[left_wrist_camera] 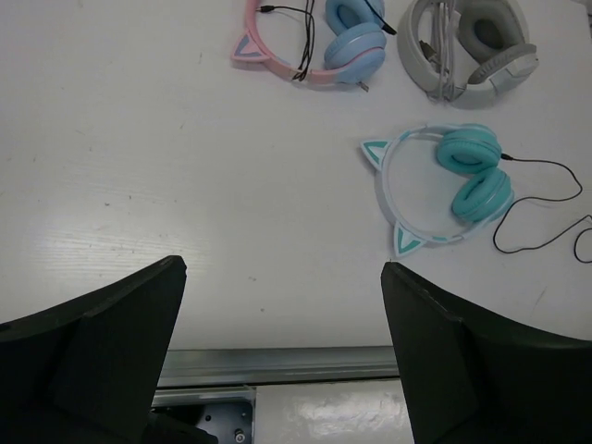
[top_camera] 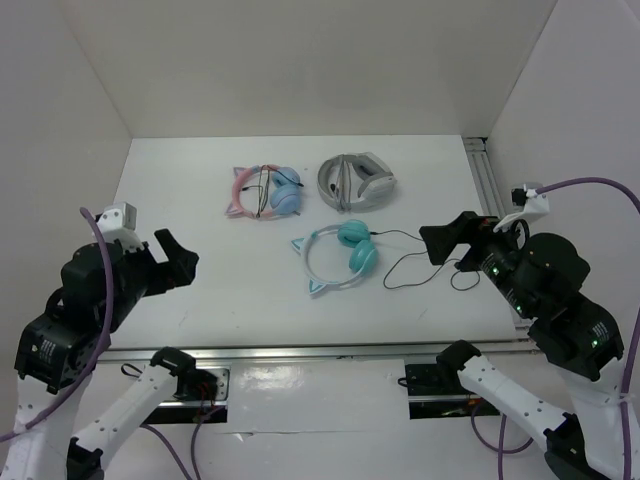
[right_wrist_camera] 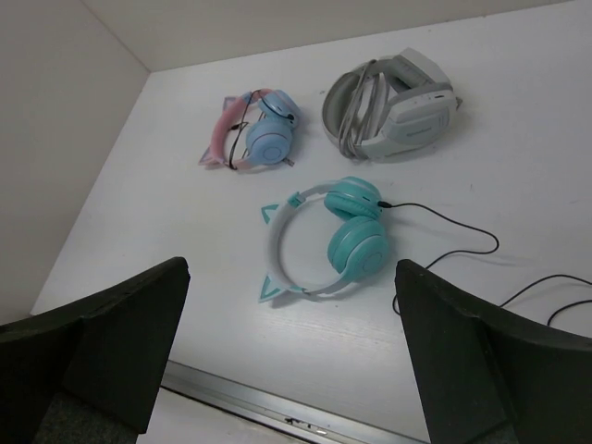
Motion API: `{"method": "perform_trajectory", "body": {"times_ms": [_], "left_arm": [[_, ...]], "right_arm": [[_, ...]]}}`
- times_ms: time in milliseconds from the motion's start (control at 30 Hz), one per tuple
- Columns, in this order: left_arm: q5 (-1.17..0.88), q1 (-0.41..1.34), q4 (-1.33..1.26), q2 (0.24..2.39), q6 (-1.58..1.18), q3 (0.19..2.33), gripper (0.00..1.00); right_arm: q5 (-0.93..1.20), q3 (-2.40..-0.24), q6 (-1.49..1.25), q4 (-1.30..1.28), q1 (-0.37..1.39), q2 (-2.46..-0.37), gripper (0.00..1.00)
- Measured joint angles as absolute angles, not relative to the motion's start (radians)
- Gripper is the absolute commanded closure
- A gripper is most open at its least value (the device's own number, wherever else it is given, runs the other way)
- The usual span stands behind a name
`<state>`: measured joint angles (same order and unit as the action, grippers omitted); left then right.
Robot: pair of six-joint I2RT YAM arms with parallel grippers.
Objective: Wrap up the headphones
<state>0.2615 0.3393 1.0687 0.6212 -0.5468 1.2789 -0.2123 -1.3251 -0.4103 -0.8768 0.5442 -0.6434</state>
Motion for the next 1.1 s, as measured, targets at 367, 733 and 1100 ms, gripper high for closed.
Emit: {"method": "perform_trajectory", "body": {"times_ms": [367, 733, 1100], "left_arm": [[0.093, 0.339, 0.933, 0.513, -0.532, 1.170, 0.00], [-0.145, 0.410, 0.477, 0.803, -0.727, 0.725, 0.00], [0.187, 0.787, 0.369, 1.410, -0.934, 0.960, 0.05]], "right_arm": [[-0.139, -1.301, -0.414, -0.838, 0.545, -0.562, 0.00], [-0.250, -1.235, -0.445, -0.803, 0.525, -0.653, 0.00], [-0.289, -1.146, -0.463, -0.822, 0.513, -0.696, 0.00]]}}
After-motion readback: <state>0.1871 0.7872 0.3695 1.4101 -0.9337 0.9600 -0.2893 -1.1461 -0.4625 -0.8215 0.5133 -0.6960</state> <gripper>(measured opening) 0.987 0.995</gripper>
